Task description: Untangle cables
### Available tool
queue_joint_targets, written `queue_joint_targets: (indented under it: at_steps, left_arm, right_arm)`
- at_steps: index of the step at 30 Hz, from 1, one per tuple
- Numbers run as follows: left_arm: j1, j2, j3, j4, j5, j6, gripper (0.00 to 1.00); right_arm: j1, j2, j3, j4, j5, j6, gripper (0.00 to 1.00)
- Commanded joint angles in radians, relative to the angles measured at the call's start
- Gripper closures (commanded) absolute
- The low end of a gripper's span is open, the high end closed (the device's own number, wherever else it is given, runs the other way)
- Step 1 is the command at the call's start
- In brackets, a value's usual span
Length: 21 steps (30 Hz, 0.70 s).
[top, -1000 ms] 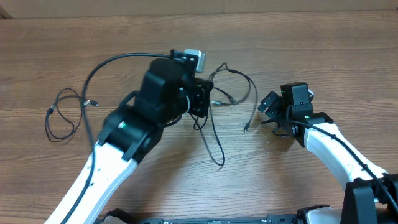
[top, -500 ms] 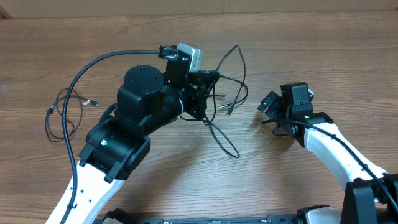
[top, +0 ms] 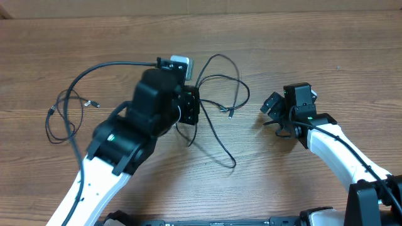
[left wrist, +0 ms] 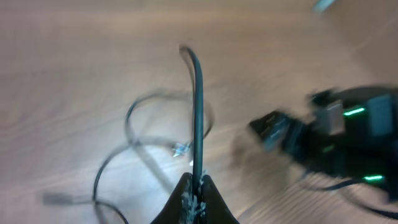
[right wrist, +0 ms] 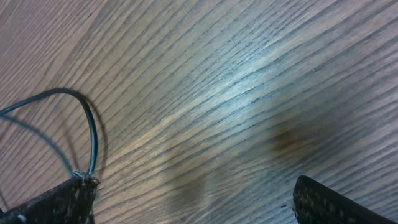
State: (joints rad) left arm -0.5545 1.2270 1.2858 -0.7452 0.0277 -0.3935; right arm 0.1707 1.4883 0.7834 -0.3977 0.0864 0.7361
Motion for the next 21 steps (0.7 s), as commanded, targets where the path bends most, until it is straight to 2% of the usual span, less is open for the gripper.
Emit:
queue_joint_targets:
  at_steps: [1,4,12,21]
  left_arm:
    - [0.005,0.090,0.006,-0.068,-0.061,-0.069,0.96]
    - [0.005,0.184,0.006,-0.151,-0.061,-0.080,0.96]
    - [0.005,0.395,0.006,-0.254,-0.059,-0.079,0.96]
    - [0.008,0.522,0.005,-0.409,-0.135,-0.075,0.96]
  right_arm:
    - [-0.003,-0.005,-0.012,0.003,0.018,-0.003,0.00]
    - [-0.003,-0.005,-0.012,0.002,0.018,-0.003,0.00]
    - [-0.003,-0.005,-0.012,0.002,0.018,-0.003,0.00]
    - [-0.003,-0.005,-0.012,0.002,0.018,-0.003,0.00]
